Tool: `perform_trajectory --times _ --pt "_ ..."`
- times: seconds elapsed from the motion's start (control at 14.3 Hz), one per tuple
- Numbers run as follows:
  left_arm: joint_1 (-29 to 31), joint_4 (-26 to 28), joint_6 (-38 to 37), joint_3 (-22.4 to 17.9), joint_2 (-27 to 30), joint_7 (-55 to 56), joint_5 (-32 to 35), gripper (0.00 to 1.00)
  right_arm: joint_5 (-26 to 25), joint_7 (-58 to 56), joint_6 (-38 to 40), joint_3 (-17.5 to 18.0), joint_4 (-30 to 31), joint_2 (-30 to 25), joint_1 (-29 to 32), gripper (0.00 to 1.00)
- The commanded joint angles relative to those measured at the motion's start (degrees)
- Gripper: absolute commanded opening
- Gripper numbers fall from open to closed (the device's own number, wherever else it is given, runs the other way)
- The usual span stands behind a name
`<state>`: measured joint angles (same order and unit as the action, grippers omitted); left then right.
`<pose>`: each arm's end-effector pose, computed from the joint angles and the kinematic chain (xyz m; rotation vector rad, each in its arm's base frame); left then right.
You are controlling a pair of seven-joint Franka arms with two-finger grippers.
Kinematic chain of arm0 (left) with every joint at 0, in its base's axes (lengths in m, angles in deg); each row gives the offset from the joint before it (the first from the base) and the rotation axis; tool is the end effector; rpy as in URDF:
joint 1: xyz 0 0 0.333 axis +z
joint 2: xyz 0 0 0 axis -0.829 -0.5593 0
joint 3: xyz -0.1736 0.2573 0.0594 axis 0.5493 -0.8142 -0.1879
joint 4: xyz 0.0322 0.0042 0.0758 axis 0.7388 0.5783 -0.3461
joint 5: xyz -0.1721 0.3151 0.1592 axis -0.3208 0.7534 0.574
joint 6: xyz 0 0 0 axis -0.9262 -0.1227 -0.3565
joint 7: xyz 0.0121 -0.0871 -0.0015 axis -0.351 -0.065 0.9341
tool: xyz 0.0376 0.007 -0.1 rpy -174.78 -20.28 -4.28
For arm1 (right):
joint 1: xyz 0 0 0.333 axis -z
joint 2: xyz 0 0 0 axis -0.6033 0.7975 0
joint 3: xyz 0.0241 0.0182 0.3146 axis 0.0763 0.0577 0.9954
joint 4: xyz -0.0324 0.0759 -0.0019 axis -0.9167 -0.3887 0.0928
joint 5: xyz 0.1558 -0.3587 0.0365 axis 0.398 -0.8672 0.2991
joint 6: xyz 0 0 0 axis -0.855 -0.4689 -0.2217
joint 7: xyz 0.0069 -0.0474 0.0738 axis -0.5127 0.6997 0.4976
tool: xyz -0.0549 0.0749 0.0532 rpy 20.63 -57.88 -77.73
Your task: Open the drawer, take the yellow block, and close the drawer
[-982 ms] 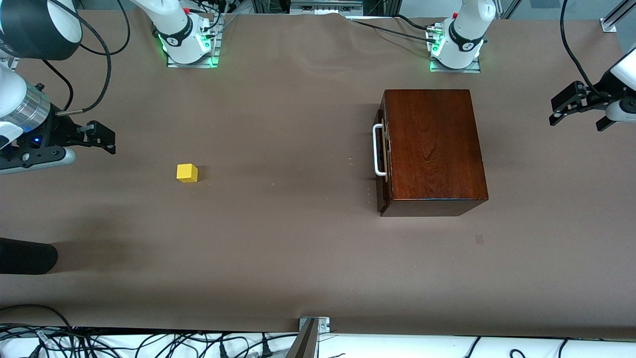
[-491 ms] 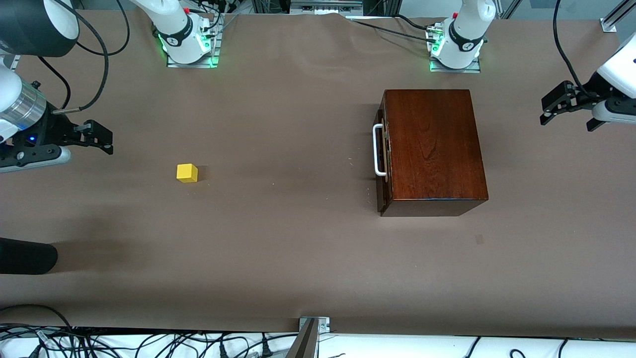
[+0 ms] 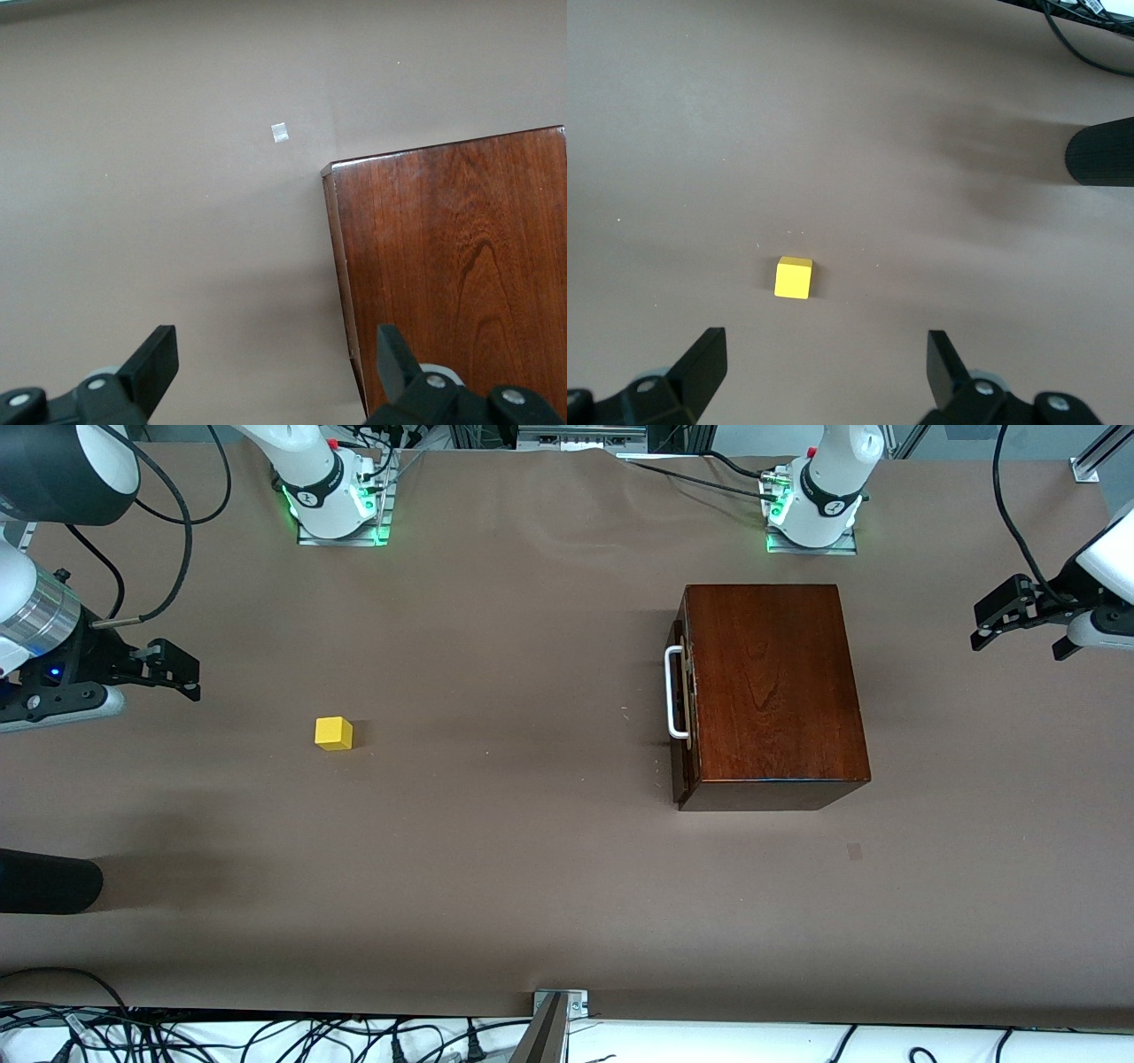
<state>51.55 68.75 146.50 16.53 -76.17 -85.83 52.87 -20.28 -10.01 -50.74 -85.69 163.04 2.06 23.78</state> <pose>0.5431 0.0014 0.6176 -3.1015 0.1992 -0.0359 0.6051 0.0419 0.5705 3.0795 0.3109 0.0694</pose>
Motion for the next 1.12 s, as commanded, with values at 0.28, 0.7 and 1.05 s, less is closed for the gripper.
perform_trajectory --times 0.28,0.7,1.05 --pt "-0.57 0.36 -1.33 -0.29 0.34 7.09 -2.93 1.00 -0.67 -0.68 1.56 0.08 -1.74 0.62 0.15 1.00" --pt "1.98 0.36 -1.25 3.49 0.25 8.07 -2.14 1.00 -0.67 -0.59 1.56 0.08 -1.74 0.62 0.15 1.00" --pt "2.16 -0.43 -1.07 3.49 -0.71 7.19 -1.88 1.00 -0.67 -0.59 1.47 0.17 -1.74 0.71 -0.03 1.00"
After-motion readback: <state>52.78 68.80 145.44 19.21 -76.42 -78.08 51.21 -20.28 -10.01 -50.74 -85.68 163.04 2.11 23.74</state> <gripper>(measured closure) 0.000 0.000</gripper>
